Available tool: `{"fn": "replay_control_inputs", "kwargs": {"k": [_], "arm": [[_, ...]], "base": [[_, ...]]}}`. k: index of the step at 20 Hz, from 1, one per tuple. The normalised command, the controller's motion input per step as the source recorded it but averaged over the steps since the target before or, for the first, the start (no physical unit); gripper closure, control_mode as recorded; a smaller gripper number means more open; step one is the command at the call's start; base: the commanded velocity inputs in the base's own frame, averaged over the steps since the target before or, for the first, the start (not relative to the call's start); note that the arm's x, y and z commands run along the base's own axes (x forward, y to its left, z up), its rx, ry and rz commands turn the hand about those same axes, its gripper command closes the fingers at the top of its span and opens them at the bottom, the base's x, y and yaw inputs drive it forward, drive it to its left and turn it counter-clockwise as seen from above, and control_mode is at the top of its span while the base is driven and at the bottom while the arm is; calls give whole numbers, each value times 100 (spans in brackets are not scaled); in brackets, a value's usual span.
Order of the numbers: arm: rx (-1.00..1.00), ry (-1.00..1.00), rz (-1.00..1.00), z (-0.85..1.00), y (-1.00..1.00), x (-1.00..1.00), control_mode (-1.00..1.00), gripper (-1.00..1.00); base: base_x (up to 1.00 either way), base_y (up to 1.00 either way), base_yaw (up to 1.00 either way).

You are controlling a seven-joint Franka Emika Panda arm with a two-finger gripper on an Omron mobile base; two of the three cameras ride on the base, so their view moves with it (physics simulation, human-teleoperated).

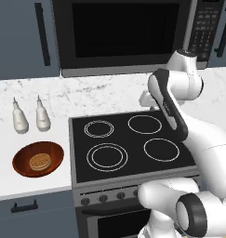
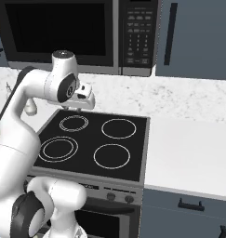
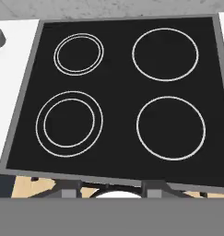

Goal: Open the microwave, place the bowl with waffle inside the microwave, then close the microwave door and turn it on.

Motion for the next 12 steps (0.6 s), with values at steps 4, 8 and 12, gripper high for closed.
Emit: {"fn": "replay_control_inputs", "kwargs": {"k": [4,8,12], "arm": [[-20,-19,21,50,-46,-4,-100,-100],[-48,-69,12,84,-100,0,-100,-100],[-24,-40,22,29,-75,75,-100,-100]], "base": [[0,0,0],[0,0,0],[0,0,0]]}}
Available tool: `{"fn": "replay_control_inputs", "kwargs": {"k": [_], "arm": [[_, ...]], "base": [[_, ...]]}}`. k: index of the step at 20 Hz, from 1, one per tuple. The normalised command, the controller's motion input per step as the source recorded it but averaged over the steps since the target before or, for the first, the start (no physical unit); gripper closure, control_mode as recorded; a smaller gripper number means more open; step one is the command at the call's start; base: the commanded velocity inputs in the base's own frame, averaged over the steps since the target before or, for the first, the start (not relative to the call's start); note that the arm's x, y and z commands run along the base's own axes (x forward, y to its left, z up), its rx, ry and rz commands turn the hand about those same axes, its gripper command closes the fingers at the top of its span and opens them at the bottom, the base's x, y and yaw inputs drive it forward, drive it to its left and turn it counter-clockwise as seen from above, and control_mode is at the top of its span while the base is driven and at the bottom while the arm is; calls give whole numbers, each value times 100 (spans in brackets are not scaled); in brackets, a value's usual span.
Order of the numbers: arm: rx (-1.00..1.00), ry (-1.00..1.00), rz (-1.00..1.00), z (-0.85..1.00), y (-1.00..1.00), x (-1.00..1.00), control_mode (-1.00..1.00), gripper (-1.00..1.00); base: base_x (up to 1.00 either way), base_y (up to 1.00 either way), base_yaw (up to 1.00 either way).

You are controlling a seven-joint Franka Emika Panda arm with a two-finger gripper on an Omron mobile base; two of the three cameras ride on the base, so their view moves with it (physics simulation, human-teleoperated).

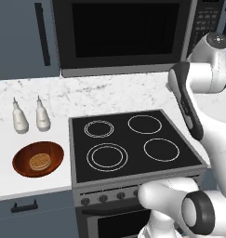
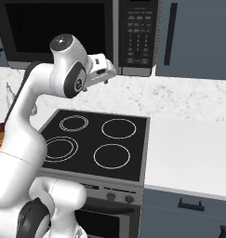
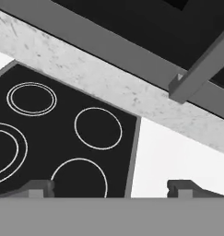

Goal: Open the microwave, place the bowl with waffle inside the microwave, then close the microwave door and turn it on.

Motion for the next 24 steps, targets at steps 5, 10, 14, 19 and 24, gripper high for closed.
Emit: {"fn": "replay_control_inputs", "kwargs": {"k": [5,10,14,19,24], "arm": [[2,-7,-1,-2,-7,35,-100,-100],[26,-23,-4,64,0,88,-100,-100],[5,-7,-8,54,1,81,-100,-100],[8,0,-6,58,-8,19,-100,-100],[16,-13,0,8,-6,12,-100,-100]], "base": [[0,0,0],[0,0,0],[0,0,0],[0,0,0],[0,0,0]]}}
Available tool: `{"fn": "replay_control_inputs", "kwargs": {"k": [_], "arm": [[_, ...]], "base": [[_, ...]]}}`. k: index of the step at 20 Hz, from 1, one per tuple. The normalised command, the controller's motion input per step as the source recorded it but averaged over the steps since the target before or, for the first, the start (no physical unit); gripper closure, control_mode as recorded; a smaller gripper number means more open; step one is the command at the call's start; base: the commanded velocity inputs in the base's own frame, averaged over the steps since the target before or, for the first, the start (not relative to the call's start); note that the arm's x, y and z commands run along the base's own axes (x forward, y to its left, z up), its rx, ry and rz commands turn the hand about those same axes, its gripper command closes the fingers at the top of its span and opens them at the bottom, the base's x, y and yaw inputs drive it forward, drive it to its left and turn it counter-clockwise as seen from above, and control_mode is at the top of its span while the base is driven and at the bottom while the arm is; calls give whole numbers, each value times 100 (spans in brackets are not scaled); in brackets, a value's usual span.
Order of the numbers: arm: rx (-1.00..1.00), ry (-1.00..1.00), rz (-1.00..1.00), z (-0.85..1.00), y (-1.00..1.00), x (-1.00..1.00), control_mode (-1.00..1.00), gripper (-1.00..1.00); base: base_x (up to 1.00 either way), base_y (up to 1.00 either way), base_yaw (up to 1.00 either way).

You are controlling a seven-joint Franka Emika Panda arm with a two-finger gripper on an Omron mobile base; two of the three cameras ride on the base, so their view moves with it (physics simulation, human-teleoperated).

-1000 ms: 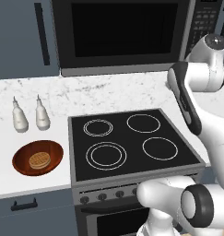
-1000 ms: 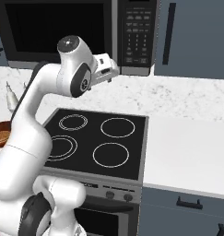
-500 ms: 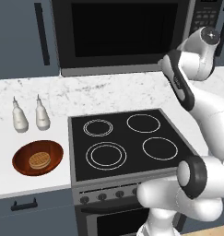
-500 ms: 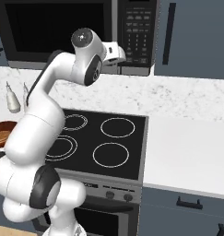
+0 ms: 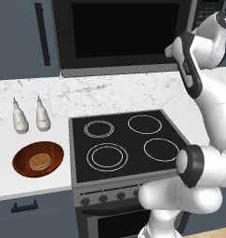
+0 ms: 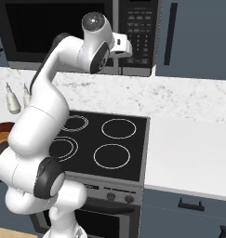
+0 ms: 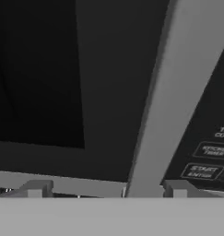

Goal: Open the microwave, place the bowl with waffle inside the microwave, then close the microwave door and turn it on.

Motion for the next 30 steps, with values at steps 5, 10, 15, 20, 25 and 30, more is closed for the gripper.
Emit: {"fn": "replay_control_inputs", "kwargs": {"k": [5,10,15,20,25,30], "arm": [[5,-27,-6,4,-3,0,-100,-100],[3,-15,-3,0,-1,40,-100,-100],[8,-15,0,0,-39,38,-100,-100],[2,-3,0,0,-16,39,-100,100],[0,1,0,0,-2,2,-100,100],[-8,25,0,0,27,-22,-100,100]], "base": [[0,0,0],[0,0,0],[0,0,0],[0,0,0],[0,0,0],[0,0,0]]}}
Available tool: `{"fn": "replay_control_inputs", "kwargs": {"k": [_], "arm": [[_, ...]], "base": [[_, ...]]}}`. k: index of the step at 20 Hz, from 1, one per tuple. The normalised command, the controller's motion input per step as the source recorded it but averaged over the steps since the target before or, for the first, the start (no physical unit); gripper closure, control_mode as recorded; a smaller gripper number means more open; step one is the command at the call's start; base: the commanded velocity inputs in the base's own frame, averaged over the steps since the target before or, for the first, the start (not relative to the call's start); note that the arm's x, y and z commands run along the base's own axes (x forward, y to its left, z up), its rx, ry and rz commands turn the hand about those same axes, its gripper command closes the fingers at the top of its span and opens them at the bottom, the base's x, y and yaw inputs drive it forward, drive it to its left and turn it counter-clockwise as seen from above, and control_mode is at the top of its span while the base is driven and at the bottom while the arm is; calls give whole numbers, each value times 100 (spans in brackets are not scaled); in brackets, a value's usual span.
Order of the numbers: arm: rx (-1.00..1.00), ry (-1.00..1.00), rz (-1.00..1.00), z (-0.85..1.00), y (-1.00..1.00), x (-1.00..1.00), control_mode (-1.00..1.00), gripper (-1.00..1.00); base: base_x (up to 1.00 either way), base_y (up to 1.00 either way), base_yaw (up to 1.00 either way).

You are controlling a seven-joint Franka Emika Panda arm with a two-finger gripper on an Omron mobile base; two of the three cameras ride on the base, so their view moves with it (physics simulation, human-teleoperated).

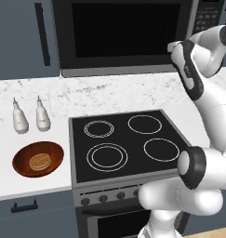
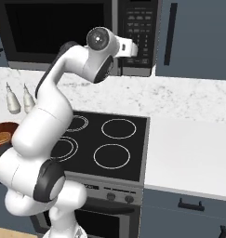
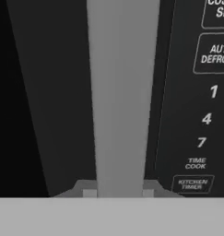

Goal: Open the microwave, place the bowl with waffle inside the microwave, then close the microwave door and turn it on.

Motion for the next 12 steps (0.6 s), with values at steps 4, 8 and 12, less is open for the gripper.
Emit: {"fn": "replay_control_inputs", "kwargs": {"k": [4,8,12], "arm": [[-11,23,-5,0,53,-66,-100,100],[-6,-6,-14,0,66,-96,-100,100],[-3,-32,-24,2,62,-100,-100,100]], "base": [[0,0,0],[0,0,0],[0,0,0]]}}
